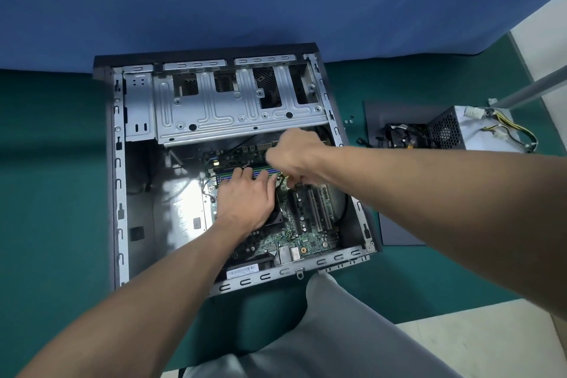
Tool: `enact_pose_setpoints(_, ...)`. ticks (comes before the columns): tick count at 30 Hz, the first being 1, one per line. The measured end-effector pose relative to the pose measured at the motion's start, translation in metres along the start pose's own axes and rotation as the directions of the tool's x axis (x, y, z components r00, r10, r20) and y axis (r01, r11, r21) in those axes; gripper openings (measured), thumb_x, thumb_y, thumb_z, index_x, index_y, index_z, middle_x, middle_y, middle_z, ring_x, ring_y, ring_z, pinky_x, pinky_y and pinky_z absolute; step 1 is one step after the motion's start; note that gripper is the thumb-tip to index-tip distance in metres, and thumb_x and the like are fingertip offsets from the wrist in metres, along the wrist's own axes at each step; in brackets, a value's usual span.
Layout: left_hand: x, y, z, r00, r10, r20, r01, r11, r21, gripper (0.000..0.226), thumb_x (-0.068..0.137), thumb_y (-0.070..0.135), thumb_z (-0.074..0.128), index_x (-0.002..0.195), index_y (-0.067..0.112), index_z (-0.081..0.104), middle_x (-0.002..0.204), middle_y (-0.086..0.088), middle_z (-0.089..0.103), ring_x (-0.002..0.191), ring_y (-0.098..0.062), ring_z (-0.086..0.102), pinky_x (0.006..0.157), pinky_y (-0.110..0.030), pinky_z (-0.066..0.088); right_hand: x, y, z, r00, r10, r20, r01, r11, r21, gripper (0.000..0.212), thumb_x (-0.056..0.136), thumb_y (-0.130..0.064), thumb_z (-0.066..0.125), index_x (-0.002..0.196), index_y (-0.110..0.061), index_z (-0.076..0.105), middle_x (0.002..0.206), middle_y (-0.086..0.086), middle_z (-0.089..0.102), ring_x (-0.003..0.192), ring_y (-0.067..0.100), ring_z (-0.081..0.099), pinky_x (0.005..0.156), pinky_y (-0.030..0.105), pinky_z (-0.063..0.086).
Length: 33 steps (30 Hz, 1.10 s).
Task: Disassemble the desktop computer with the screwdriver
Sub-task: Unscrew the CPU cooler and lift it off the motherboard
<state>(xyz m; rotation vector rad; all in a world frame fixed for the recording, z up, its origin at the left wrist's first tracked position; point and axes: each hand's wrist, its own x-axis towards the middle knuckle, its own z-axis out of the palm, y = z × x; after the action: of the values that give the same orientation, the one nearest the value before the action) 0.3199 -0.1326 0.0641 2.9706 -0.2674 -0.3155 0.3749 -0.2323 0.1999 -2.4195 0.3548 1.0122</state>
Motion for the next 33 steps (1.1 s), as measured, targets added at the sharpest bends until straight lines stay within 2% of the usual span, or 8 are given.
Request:
enact_pose_setpoints(4, 0.000, 0.000, 0.001, 1.000, 0.008, 0.004, -0.008, 1.000, 0.011, 0.054, 0.100, 0.046, 0.018, 0.093, 0.018, 0.064, 0.088, -0.010, 0.065, 0.084, -0.026, 0.059, 0.060, -0.033, 0.044, 0.005, 0.011, -0.009, 0.916, 0.277, 0.290, -0.342, 0.918, 0.202, 0.024, 0.100, -0.017, 0.040, 0.077, -0.010, 0.043, 0.068, 0.003, 0.039, 0.035, 0.011, 0.038, 0.029, 0.016, 0.031)
enact_pose_setpoints(8, 0.000, -0.001, 0.001, 1.000, 0.014, -0.002, -0.014, 1.000, 0.012, 0.056, 0.099, 0.047, 0.016, 0.095, 0.018, 0.064, 0.090, -0.011, 0.065, 0.085, -0.026, 0.060, 0.061, -0.033, 0.043, 0.003, 0.010, -0.010, 0.985, -0.061, 0.161, 0.107, 0.949, -0.296, 0.022, 0.095, -0.008, 0.045, 0.080, -0.024, 0.050, 0.075, 0.004, 0.047, 0.052, 0.014, 0.037, 0.039, 0.019, 0.038)
enact_pose_setpoints(16, 0.000, 0.001, -0.001, 1.000, 0.013, 0.000, -0.013, 1.000, -0.001, 0.059, 0.092, 0.041, 0.013, 0.092, 0.013, 0.065, 0.090, -0.012, 0.064, 0.086, -0.028, 0.059, 0.061, -0.034, 0.044, -0.008, 0.009, -0.013, 0.712, -0.457, 0.534, 0.567, -0.075, -0.820, 0.038, 0.099, -0.015, 0.041, 0.063, -0.016, 0.031, 0.055, 0.003, 0.031, 0.057, 0.024, 0.045, 0.057, 0.031, 0.040)
enact_pose_setpoints(19, -0.001, 0.001, -0.002, 1.000, 0.008, -0.001, -0.008, 1.000, -0.002, 0.056, 0.089, 0.039, 0.015, 0.089, 0.012, 0.064, 0.090, -0.013, 0.063, 0.086, -0.028, 0.059, 0.062, -0.034, 0.044, -0.007, 0.011, -0.011, 0.614, -0.503, 0.608, 0.608, -0.189, -0.771, 0.029, 0.102, -0.018, 0.038, 0.073, -0.013, 0.041, 0.055, 0.003, 0.031, 0.061, 0.024, 0.048, 0.058, 0.028, 0.040)
enact_pose_setpoints(24, -0.002, 0.002, -0.003, 1.000, 0.007, -0.023, -0.007, 1.000, -0.001, 0.063, 0.093, 0.043, 0.009, 0.092, 0.016, 0.066, 0.088, -0.011, 0.064, 0.085, -0.028, 0.059, 0.061, -0.034, 0.044, -0.003, 0.009, -0.010, 0.863, -0.444, 0.241, 0.458, 0.486, -0.745, 0.031, 0.089, -0.011, 0.055, 0.062, -0.006, 0.039, 0.059, 0.003, 0.038, 0.049, 0.017, 0.041, 0.045, 0.026, 0.034)
enact_pose_setpoints(27, -0.002, 0.001, -0.001, 1.000, 0.005, -0.014, -0.005, 1.000, 0.004, 0.057, 0.097, 0.044, 0.015, 0.093, 0.017, 0.066, 0.086, -0.011, 0.065, 0.083, -0.027, 0.059, 0.059, -0.033, 0.044, 0.001, 0.010, -0.007, 0.993, -0.118, 0.027, 0.121, 0.974, -0.190, 0.030, 0.092, -0.023, 0.055, 0.067, -0.008, 0.049, 0.064, 0.003, 0.051, 0.050, 0.012, 0.044, 0.036, 0.020, 0.033)
enact_pose_setpoints(29, -0.002, 0.000, 0.000, 1.000, 0.009, -0.008, -0.009, 1.000, 0.001, 0.055, 0.099, 0.046, 0.018, 0.093, 0.017, 0.065, 0.087, -0.011, 0.065, 0.083, -0.027, 0.060, 0.060, -0.033, 0.044, 0.005, 0.011, -0.008, 0.965, 0.203, 0.167, -0.239, 0.942, 0.235, 0.022, 0.098, -0.021, 0.044, 0.081, -0.007, 0.048, 0.062, 0.003, 0.051, 0.050, 0.009, 0.037, 0.034, 0.020, 0.034)
enact_pose_setpoints(33, 0.000, 0.000, 0.001, 1.000, 0.007, -0.003, -0.007, 1.000, -0.005, 0.054, 0.100, 0.046, 0.020, 0.094, 0.018, 0.065, 0.089, -0.010, 0.065, 0.085, -0.026, 0.060, 0.061, -0.033, 0.044, 0.003, 0.015, -0.006, 0.906, 0.288, 0.309, -0.331, 0.939, 0.095, 0.021, 0.102, -0.013, 0.035, 0.088, -0.005, 0.049, 0.072, 0.002, 0.046, 0.050, 0.009, 0.028, 0.031, 0.019, 0.032)
